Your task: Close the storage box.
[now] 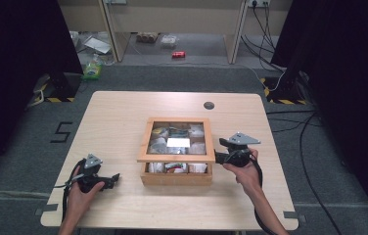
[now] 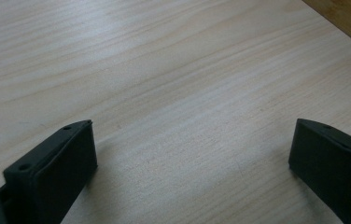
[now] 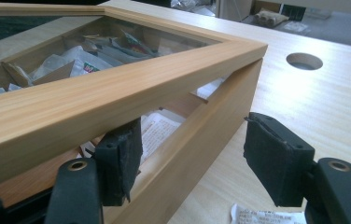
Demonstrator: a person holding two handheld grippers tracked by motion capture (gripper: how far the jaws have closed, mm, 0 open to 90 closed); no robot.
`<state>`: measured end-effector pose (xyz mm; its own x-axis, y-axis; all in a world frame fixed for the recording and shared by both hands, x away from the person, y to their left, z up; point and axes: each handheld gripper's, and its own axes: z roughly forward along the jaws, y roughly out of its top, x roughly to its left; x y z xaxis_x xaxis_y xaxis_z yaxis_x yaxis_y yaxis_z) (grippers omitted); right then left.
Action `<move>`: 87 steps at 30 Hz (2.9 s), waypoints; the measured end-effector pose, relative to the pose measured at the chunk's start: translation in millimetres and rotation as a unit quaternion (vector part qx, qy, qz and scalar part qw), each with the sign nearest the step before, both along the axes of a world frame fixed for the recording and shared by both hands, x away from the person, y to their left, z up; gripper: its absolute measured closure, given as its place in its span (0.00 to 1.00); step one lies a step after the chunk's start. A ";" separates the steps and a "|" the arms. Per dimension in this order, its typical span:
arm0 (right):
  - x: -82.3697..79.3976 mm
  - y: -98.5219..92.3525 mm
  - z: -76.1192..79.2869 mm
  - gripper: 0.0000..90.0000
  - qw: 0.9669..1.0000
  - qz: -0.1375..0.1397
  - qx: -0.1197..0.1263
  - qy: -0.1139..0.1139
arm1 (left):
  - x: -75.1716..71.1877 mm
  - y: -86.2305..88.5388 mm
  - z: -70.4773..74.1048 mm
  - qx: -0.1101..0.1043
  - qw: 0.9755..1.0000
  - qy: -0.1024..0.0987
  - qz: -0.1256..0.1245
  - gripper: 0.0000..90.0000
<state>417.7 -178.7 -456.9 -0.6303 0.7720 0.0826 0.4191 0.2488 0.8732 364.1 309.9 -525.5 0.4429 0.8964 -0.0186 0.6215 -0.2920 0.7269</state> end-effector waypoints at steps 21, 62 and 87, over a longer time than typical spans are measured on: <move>7.6 -27.4 -3.8 0.42 0.998 -0.044 0.035 0.011 | -0.3 0.0 0.0 0.001 1.000 -0.001 0.000 0.00; 21.6 -87.2 -11.3 0.31 0.989 -0.126 0.039 0.065 | -1.3 -0.1 -0.2 -0.001 1.000 0.000 0.000 0.00; 26.0 -104.4 -33.7 0.30 0.984 -0.149 -0.016 0.095 | -1.3 -0.1 -0.2 -0.001 1.000 0.000 0.000 0.00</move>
